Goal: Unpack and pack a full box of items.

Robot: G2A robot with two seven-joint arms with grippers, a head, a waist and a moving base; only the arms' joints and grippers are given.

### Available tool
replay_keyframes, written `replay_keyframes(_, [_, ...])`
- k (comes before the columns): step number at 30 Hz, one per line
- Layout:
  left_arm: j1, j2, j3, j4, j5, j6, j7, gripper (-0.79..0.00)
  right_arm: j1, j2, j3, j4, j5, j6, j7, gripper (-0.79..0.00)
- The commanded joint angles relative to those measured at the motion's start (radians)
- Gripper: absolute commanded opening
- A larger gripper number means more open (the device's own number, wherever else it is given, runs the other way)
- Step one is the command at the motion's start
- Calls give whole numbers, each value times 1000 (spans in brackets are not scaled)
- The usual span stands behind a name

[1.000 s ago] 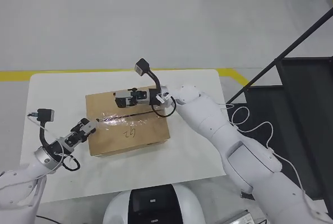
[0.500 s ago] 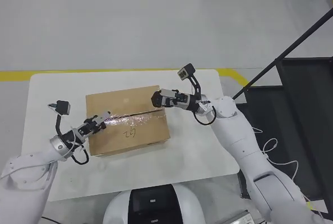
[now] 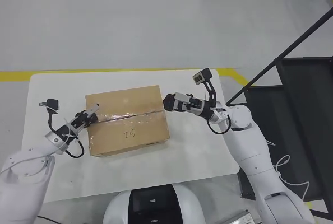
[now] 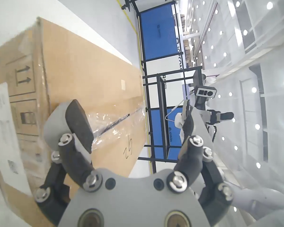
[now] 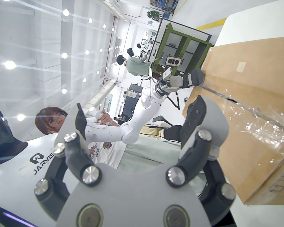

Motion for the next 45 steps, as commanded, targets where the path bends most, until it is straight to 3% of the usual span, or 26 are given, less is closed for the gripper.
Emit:
replay_keyframes(1, [29,3,-37,-23,-10,-14,16,0,5,0,-3,3,7,-7,-1,0])
replay_keyframes(11, [143,9,-178,-138,-56,-72,42,0,14,2,4,25,68,-83,-11,0])
replay_keyframes(15, [152,9,-163,-162,-64,-84,-1,0,-4,6,18,19,59,-94,-32,0])
replay_keyframes(22, [96,5,-80,-161,-67,-102,-62,0,-48,16,49,-6,47,-97,-65,0])
replay_keyframes(29, [42,-1,-29,-102,32,-25,10,0,-49,19,43,-4,49,-103,-75,0])
replay_keyframes(39, [113,7,-118,-97,66,50,22,0,-17,20,20,29,58,-93,-59,0])
replay_keyframes(45, [140,4,-166,-110,-1,13,70,0,1,23,24,61,-32,-162,-114,0])
